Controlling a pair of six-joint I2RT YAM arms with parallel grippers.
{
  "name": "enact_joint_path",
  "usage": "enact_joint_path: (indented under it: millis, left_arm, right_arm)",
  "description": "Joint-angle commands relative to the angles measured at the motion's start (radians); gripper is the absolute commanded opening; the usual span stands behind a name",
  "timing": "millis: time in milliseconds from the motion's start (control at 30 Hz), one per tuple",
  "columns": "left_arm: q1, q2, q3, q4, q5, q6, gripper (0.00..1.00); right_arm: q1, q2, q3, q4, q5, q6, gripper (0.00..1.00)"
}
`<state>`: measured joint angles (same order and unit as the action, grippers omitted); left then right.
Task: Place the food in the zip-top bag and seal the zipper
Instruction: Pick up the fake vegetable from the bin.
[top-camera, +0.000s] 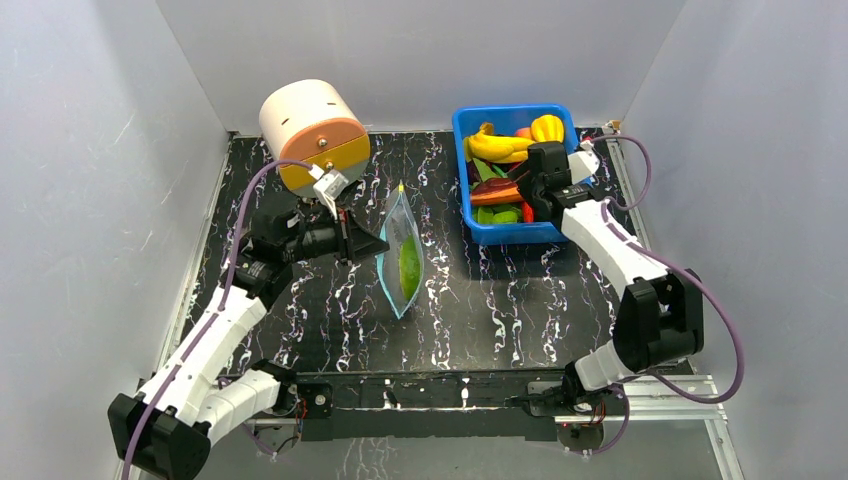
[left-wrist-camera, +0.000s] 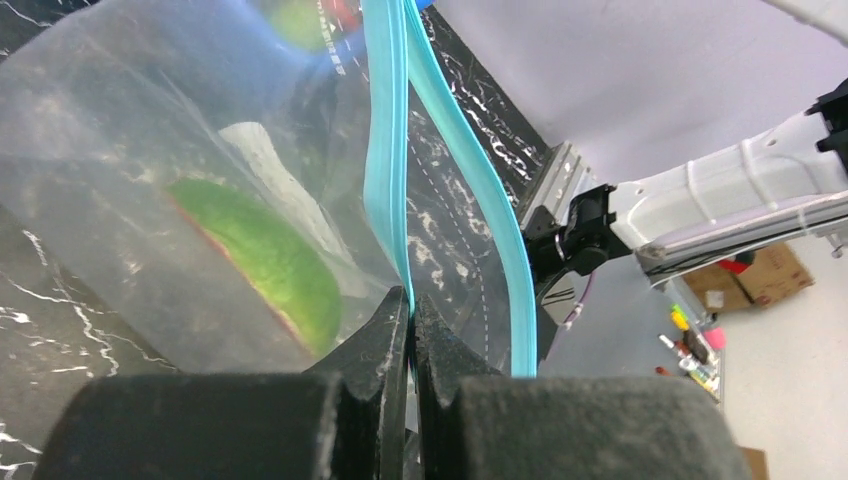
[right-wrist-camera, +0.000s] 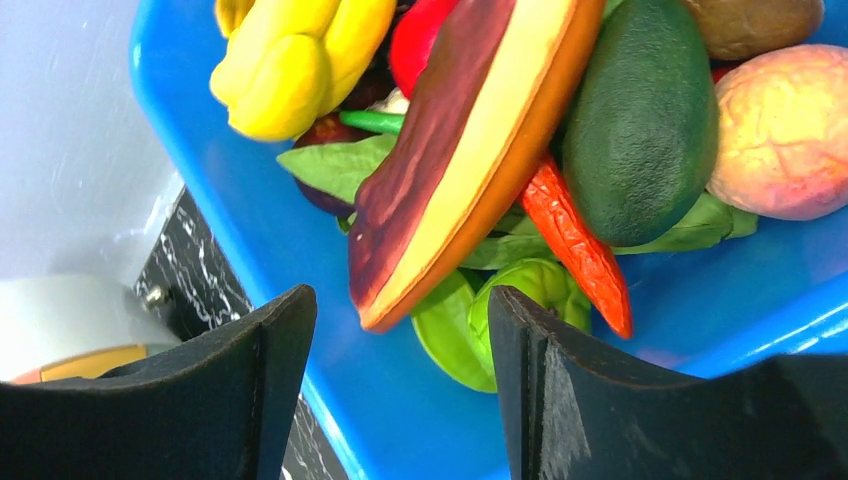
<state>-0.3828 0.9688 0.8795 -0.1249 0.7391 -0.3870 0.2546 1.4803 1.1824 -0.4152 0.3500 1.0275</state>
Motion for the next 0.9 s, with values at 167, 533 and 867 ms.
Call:
enact_joint_path:
  millis: [167,533,867]
  left_arm:
    - [-0.005,-0.042,-0.029,0.036,-0.022,-0.08,0.0]
    - [-0.005,-0.036,0.218,-0.306,-0.199,0.178,0.0]
    - [-0.004,-0.047,0.15,-0.258,-0.129,0.188,0.0]
  right_arm:
    - [-0.017,0.11,0.08,-0.012,0.084,0.21,0.61]
    - [-0.072,0.222,0.108,0.009,0.026,0.282,0.6]
    - [-0.093,0.277,0.111,0.031,0.02,0.297,0.65]
